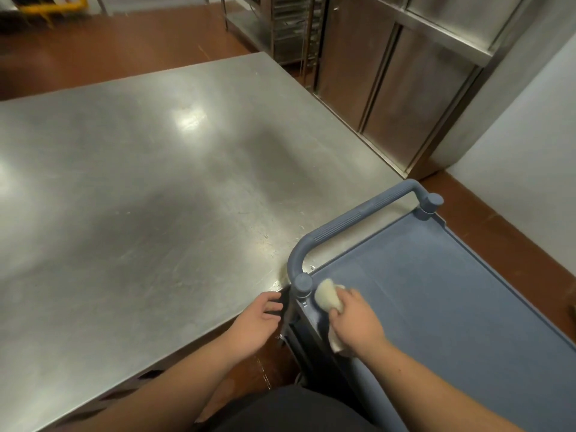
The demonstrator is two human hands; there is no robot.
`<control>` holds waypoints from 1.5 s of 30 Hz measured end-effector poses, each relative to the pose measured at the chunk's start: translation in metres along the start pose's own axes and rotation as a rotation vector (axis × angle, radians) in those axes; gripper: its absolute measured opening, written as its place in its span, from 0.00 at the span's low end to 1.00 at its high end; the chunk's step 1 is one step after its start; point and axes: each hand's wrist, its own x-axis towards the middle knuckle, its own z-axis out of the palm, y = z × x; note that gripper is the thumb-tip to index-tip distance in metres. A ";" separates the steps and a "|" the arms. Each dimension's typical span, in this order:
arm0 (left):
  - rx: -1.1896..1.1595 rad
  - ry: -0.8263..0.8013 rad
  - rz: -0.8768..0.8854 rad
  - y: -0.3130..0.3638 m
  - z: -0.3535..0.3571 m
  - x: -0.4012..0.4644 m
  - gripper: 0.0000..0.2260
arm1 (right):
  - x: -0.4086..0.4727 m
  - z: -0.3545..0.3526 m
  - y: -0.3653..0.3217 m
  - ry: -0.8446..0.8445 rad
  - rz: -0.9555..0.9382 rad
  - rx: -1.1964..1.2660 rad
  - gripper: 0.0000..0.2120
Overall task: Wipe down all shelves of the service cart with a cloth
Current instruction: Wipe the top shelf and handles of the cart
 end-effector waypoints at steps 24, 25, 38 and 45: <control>0.051 0.054 -0.082 -0.001 -0.003 0.019 0.17 | 0.038 -0.006 -0.022 -0.410 -0.219 -0.406 0.20; 0.052 0.056 -0.082 0.000 -0.003 0.020 0.17 | 0.043 -0.005 -0.020 -0.447 -0.208 -0.379 0.21; 0.067 0.004 -0.020 0.010 0.001 0.028 0.17 | 0.054 -0.035 -0.031 -0.742 0.110 -0.066 0.17; 0.108 -0.006 -0.011 0.011 0.001 0.030 0.17 | 0.031 -0.028 0.012 -0.099 0.106 -0.059 0.20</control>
